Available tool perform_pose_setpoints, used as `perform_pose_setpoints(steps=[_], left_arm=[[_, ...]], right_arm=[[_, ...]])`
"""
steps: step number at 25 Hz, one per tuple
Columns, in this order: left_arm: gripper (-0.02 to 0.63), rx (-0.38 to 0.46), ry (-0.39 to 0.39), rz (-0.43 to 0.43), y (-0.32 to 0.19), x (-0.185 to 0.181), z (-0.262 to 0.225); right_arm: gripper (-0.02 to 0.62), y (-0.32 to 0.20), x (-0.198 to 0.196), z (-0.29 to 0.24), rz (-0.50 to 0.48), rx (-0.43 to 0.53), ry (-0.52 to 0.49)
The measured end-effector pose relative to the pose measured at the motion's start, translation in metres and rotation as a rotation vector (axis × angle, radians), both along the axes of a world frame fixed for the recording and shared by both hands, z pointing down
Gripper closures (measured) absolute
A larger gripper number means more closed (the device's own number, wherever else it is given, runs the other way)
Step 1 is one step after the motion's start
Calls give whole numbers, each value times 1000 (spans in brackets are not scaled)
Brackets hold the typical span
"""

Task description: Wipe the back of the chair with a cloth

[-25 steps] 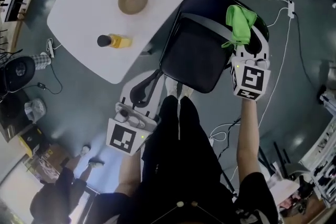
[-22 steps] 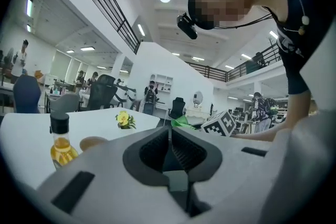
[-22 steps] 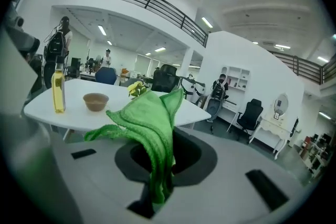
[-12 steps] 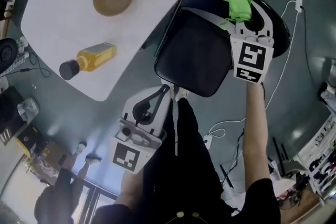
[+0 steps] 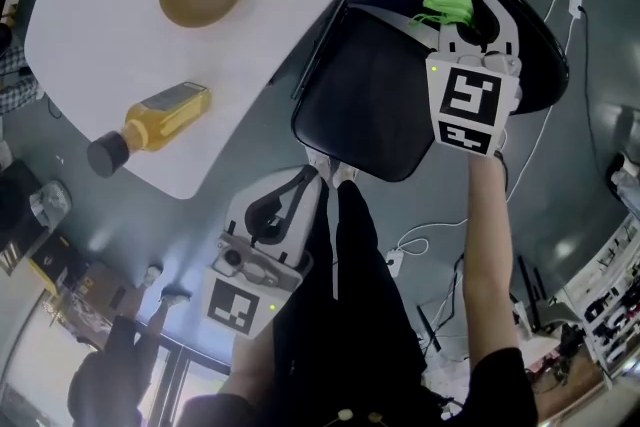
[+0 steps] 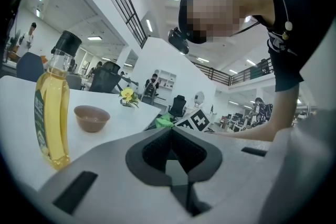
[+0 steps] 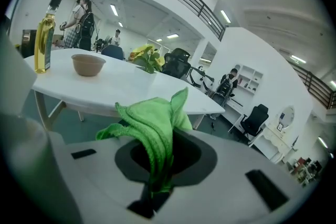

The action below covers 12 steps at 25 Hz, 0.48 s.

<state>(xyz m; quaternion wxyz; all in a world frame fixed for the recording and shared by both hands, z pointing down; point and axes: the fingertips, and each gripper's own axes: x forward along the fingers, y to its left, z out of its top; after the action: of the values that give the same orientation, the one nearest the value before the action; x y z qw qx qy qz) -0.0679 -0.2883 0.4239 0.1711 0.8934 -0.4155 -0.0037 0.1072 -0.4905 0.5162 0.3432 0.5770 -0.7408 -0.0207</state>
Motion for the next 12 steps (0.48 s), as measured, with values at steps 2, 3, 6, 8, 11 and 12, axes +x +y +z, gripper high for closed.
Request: perform_pose_setpoints(steps=[2,3,6,8,11,12], left_arm=[[601,4,-5,5,-1,-1,1],[601,7,-11,7,-1,0,1],[601,8,-16,17,2,2,1],[601,3,-9,25,6,3,1],[601,-2,-7,41,11,5,3],[601,-4,-10,46,12,5,4]], right_arm=[[552,1,-3,4,-5,-3,8],[552,1,-4,6,-10,-6,12],[552,3,-7,10,-26,-14,26],[552,5,-9,14,-37,-23,37],[552,8,-14,26,-61,-40,59],[552,10,-17,32,-71,-54,62]])
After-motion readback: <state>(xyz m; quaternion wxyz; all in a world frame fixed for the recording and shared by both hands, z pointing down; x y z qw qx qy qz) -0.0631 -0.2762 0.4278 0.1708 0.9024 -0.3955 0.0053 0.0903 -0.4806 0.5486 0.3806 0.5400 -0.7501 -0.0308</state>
